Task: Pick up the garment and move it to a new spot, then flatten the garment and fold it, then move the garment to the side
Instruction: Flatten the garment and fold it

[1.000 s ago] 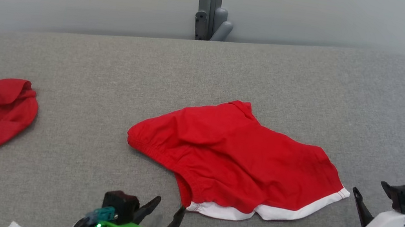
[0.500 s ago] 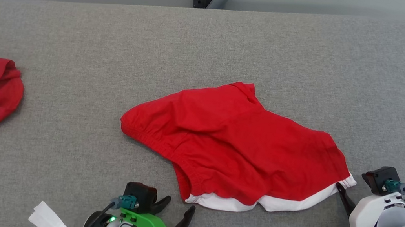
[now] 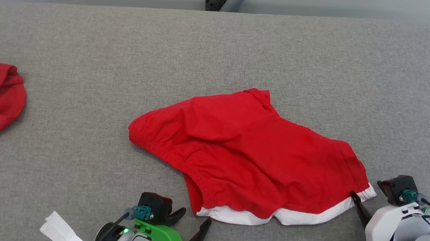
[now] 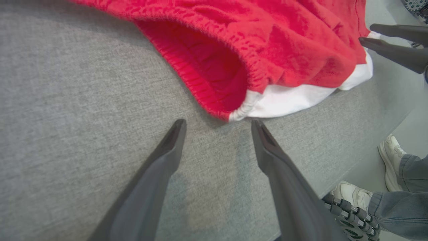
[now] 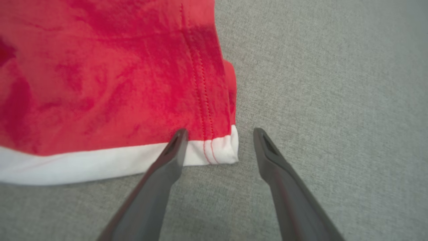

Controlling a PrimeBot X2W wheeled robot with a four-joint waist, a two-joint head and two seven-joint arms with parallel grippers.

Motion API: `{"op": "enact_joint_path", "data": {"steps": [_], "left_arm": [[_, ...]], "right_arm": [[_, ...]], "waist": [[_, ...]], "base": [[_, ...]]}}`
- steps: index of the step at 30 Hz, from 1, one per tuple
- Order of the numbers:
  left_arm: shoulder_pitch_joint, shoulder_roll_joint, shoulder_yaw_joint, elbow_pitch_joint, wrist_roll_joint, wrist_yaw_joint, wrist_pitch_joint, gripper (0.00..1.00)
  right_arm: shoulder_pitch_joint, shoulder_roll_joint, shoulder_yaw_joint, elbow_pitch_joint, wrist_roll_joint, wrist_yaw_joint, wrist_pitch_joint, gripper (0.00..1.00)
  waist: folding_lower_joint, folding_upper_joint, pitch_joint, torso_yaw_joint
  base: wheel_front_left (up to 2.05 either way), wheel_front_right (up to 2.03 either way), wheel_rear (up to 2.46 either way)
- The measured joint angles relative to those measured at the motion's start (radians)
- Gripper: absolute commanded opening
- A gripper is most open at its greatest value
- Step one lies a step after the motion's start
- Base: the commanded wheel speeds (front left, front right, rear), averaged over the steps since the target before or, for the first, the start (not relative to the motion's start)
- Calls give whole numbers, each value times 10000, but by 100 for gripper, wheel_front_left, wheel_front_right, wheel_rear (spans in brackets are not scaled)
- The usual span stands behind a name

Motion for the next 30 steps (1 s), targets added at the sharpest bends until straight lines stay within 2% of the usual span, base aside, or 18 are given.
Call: {"op": "enact_joint_path", "data": {"steps": [14,16,17,18,20,21,23,27,28,29,30], "left_arm": [[-145,-12,-328,-201,-255,-48,-44,100],[-185,-12,-345,-130,-270,-48,-82,77],[-216,-10,-362,-67,-293,-48,-119,69],[-259,-12,-372,-10,-291,-25,-176,67],[-343,-13,-384,113,-293,2,-263,55],[-403,-13,-420,203,-293,38,-355,49],[-477,-15,-447,295,-320,58,-418,47],[-568,-17,-500,516,-353,90,-522,42],[-587,-17,-510,545,-370,102,-529,36],[-611,-17,-525,581,-403,102,-537,29],[-640,-17,-543,619,-414,104,-571,18]], "right_arm": [[-279,-23,560,462,357,2,-447,100],[-351,-2,635,523,382,2,-491,100],[-360,8,671,545,399,2,-512,100],[-381,19,706,573,428,2,-535,100],[-429,27,779,621,456,2,-562,100],[-464,31,855,665,516,2,-593,93],[-503,36,932,711,541,2,-598,89],[-552,38,1028,792,617,2,-635,86],[-557,38,1051,807,629,2,-639,83],[-557,36,1076,826,669,2,-683,71],[-558,33,1104,844,696,2,-709,49]], "waist": [[0,0,-54,-189],[0,0,-55,-234],[0,0,-56,-256],[-1,0,-57,-276],[-1,0,-57,-312],[-1,0,-65,-336],[-1,0,-77,-353],[-1,0,-99,-383],[-1,0,-106,-391],[-1,0,-107,-394],[-1,0,-98,-396]], "base": [[0,0,0],[0,0,0],[0,0,0],[0,0,0],[0,0,0],[0,0,0],[0,0,0],[0,0,0],[0,0,0],[0,0,0],[0,0,0]]}}
